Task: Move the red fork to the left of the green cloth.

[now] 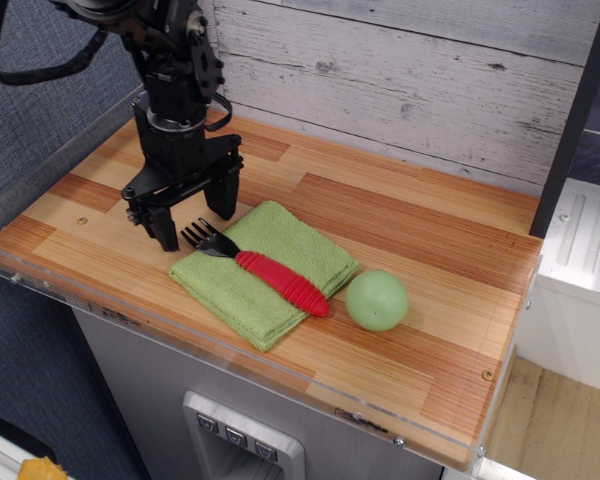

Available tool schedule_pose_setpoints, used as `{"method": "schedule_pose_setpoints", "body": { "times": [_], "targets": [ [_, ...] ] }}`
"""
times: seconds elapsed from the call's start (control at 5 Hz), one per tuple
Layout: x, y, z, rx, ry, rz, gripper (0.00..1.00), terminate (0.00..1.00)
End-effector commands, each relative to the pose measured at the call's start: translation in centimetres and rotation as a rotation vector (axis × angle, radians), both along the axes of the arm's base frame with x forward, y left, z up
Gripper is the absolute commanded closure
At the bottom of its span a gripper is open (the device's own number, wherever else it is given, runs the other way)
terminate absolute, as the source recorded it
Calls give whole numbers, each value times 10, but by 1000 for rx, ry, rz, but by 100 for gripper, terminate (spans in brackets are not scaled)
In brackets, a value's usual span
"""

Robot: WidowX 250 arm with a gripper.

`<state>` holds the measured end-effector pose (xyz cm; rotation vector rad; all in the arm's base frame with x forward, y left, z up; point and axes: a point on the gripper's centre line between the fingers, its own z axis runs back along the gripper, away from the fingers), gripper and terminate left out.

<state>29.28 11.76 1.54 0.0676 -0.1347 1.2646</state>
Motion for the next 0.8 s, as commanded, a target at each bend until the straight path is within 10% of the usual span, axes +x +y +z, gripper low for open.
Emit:
{"method": "schedule_pose_setpoints", "body": {
  "times": [0.0, 0.6],
  "targets": [
    [6, 4, 2, -14, -18, -9, 0, 0],
    [1, -5, -2, -30, -16, -4, 0, 0]
  ]
}}
